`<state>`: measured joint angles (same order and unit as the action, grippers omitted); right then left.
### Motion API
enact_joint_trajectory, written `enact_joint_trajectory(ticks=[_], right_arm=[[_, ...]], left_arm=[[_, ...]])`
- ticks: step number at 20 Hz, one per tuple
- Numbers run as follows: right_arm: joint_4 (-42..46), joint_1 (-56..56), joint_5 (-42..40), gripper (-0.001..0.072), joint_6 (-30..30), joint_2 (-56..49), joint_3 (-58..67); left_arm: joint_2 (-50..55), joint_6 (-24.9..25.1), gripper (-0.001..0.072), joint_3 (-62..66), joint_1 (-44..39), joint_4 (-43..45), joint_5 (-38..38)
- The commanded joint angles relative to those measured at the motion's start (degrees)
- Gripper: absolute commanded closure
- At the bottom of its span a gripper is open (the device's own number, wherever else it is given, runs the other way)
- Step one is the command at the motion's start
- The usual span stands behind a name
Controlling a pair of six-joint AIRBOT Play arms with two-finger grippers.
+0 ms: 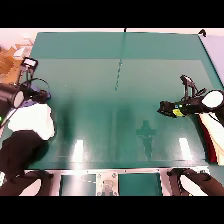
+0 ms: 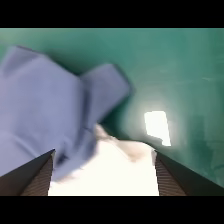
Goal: Fold the shirts.
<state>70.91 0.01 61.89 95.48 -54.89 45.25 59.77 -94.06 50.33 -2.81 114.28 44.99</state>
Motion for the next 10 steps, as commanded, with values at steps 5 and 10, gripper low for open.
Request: enact_joint_trajectory(ticks=[5,10], right_arm=[[-0.02,0.04,-0.83,0.0548,0.04,-0.04,0.0],[-0.02,0.02,-0.81,0.055,0.04,-0.02,0.0]], left_arm=[[23.3,0.11,-0.0007,8.37,10.84,2.49,-12.94],[30.77,5.49,0.0618,10.69,10.84,2.78,-10.1]])
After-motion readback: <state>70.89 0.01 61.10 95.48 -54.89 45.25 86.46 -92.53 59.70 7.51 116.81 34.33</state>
